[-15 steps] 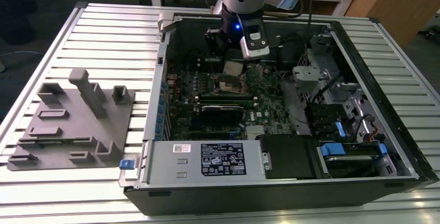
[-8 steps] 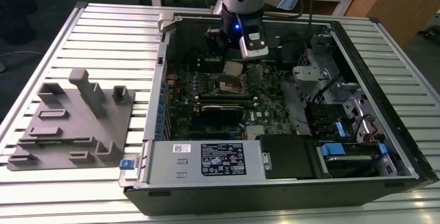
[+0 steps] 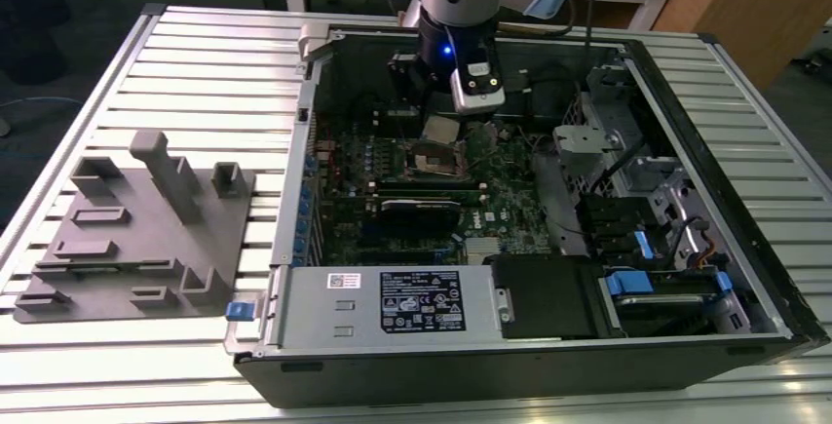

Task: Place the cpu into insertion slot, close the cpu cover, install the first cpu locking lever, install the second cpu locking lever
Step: 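Place the cpu into insertion slot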

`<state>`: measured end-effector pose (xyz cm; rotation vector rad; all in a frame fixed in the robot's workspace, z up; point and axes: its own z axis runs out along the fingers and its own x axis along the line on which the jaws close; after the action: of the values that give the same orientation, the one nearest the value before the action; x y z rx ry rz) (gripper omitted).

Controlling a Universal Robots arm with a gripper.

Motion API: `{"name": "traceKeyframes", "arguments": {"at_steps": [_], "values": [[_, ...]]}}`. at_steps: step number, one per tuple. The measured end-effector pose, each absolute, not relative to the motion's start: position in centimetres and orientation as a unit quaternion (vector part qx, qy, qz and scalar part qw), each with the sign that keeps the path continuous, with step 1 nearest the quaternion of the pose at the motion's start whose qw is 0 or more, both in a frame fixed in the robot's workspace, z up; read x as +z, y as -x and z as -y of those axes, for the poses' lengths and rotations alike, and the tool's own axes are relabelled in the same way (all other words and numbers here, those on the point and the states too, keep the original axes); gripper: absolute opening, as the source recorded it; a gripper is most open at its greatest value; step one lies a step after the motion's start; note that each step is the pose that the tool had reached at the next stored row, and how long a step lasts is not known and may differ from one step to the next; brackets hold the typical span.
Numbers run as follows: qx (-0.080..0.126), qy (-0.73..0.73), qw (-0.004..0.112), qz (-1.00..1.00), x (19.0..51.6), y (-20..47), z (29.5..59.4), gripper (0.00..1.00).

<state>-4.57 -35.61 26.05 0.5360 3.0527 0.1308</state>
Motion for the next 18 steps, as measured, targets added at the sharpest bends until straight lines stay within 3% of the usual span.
{"name": "traceKeyframes", "arguments": {"at_steps": [18], "values": [[0.041,-0.227,0.022,-0.973,26.00,4.57,35.62,0.54]]}}
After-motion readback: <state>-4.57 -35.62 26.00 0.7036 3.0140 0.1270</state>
